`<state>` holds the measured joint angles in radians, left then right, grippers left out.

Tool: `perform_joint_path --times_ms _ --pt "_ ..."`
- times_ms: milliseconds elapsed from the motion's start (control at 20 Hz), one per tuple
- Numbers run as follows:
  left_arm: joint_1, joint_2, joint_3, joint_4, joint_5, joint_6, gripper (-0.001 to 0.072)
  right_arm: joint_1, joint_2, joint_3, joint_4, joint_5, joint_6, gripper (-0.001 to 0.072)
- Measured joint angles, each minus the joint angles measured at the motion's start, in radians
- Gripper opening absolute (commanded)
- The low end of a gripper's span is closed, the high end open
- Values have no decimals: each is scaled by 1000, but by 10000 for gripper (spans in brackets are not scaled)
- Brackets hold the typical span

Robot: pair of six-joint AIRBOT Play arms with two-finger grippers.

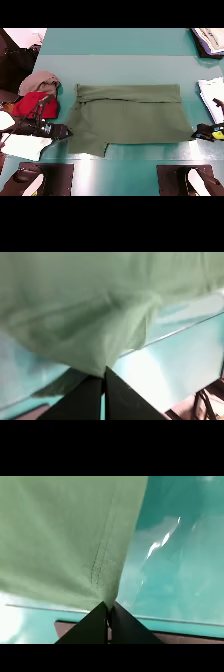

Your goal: Fold the shirts.

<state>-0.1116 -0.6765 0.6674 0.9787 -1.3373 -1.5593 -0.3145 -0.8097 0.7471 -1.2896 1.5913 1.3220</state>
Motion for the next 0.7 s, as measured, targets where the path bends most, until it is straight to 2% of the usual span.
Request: perform_joint_path --times_ms 200,700 --pt "-10 -136 139 11 117 32 30 33 -106 136 5 -36 3 15" --pt "-12 -625 493 15 431 71 31 139 -593 536 55 -200 38 16"
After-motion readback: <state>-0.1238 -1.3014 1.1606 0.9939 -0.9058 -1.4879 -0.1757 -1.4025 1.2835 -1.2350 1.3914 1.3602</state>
